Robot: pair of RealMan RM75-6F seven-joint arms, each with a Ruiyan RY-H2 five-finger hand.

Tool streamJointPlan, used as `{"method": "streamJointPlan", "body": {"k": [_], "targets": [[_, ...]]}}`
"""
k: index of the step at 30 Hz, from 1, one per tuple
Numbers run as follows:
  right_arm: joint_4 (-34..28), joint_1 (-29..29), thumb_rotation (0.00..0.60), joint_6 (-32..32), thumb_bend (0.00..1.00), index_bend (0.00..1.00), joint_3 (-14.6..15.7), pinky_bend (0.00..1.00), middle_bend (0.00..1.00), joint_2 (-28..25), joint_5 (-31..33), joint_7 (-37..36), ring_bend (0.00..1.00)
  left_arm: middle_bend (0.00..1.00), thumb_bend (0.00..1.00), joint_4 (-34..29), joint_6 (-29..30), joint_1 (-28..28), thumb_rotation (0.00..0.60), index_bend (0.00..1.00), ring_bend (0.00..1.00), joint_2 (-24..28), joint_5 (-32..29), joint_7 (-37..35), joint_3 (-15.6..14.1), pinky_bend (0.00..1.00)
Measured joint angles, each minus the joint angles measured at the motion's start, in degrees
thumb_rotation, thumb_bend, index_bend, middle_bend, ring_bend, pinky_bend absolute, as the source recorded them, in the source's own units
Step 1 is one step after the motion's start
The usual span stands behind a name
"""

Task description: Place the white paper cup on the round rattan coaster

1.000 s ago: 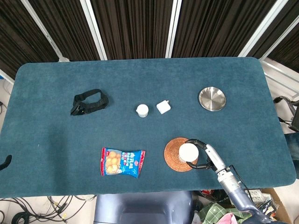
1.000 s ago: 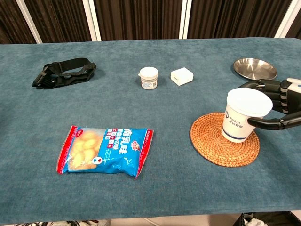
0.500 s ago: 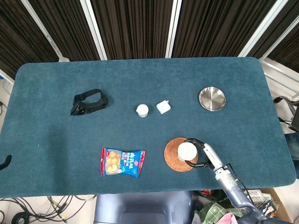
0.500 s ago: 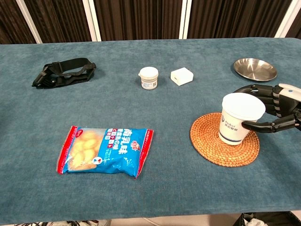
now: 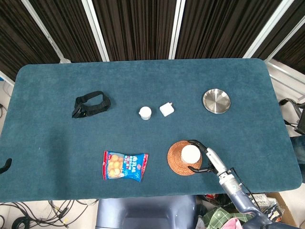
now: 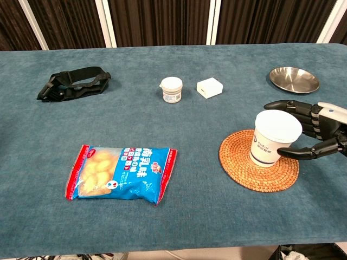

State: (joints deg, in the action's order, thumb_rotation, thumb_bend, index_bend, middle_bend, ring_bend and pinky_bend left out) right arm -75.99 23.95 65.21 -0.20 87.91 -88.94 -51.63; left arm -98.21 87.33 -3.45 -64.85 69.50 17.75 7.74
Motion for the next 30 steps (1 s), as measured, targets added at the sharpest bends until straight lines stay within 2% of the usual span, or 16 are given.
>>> {"method": "streamJointPlan", "body": {"k": [4,12,19,24,26,30], "targets": [[-0.1,0.0,0.600,0.5,0.09,0.07,0.5,0.11,0.00,-0.3,-1.1,-0.5,0.01,0.03,0.25,0.0,0.1,0.0,0.600,0.00,0.00,0.0,0.0,0.0,0.0,0.00],[-0.9,0.1,0.600,3.6,0.08,0.03,0.9,0.11,0.00,-3.9,-4.1,3.6,0.00,0.03,0.25,0.0,0.0,0.0,0.600,0.00,0.00,0.0,-0.1,-0.2,0.1,0.00],[-2.9,-0.3,0.600,5.4,0.08,0.02,1.2,0.11,0.00,-12.0,-4.9,7.1,0.02,0.03,0.25,-0.2,-0.1,0.0,0.600,0.00,0.00,0.1,0.0,-0.4,0.0,0.00],[-5.3,-1.1,0.600,6.8,0.08,0.02,1.0,0.11,0.02,-20.4,-4.5,9.7,0.06,0.03,0.25,-0.2,0.0,0.0,0.600,0.00,0.00,0.0,0.4,-0.2,-0.2,0.00],[-6.0,-1.7,0.600,7.8,0.08,0.02,0.7,0.11,0.02,-23.1,-3.8,12.6,0.06,0.03,0.25,-0.2,0.2,0.0,0.600,0.00,0.00,0.0,0.6,-0.2,-0.2,0.00],[-7.1,-3.8,0.600,11.0,0.08,0.02,0.0,0.11,0.02,-24.5,-2.3,21.7,0.06,0.03,0.25,-0.3,0.4,0.2,0.600,0.00,0.00,0.0,0.6,-0.2,-0.2,0.00]]}}
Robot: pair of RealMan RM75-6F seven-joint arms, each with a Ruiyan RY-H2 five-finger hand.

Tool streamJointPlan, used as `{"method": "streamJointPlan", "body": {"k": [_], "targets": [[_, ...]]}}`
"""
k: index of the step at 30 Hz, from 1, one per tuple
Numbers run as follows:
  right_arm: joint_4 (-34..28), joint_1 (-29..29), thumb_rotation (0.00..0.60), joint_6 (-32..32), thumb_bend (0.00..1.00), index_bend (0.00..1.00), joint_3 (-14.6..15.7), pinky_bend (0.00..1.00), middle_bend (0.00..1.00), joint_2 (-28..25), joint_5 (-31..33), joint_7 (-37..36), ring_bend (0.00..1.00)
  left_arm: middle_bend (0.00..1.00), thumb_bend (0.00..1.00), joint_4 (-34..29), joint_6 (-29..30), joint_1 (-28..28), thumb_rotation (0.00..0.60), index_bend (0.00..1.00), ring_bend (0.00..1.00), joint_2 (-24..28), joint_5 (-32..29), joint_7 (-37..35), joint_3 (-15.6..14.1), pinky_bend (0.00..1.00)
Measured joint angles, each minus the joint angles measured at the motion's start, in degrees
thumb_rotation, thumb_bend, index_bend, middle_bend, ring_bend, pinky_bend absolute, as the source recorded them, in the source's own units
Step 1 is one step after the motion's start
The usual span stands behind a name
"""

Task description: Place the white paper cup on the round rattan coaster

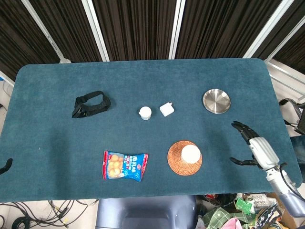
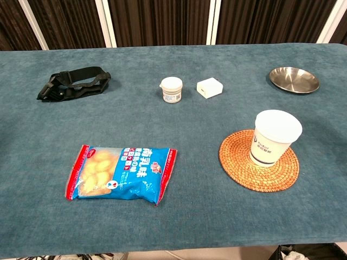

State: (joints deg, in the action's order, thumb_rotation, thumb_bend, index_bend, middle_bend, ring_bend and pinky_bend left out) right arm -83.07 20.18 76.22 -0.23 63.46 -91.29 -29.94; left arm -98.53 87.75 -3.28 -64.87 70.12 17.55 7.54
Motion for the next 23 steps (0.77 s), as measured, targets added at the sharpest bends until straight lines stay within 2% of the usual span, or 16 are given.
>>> {"method": "streamJointPlan", "body": {"k": [8,12,15,23], "targets": [[-3.7,-7.4,0.600,8.8,0.08,0.02,0.5,0.11,0.02,0.9,2.3,23.7,0.06,0.03,0.25,0.0,0.1,0.0,0.600,0.00,0.00,0.0,0.2,0.0,-0.1,0.00],[-4.4,-11.0,0.600,12.4,0.08,0.02,1.4,0.11,0.02,3.1,2.6,31.2,0.06,0.03,0.25,0.1,0.1,0.1,0.600,0.00,0.00,0.1,0.2,-0.2,-0.1,0.00],[-3.8,-12.9,0.600,14.0,0.08,0.02,2.0,0.11,0.02,4.9,2.6,33.3,0.06,0.03,0.25,0.1,-0.1,0.0,0.600,0.00,0.00,0.1,0.2,-0.2,-0.1,0.00],[-1.2,-13.5,0.600,13.4,0.08,0.02,1.7,0.11,0.02,6.2,3.0,31.3,0.06,0.03,0.25,0.2,0.2,0.1,0.600,0.00,0.00,0.0,0.5,0.2,-0.2,0.00]]}}
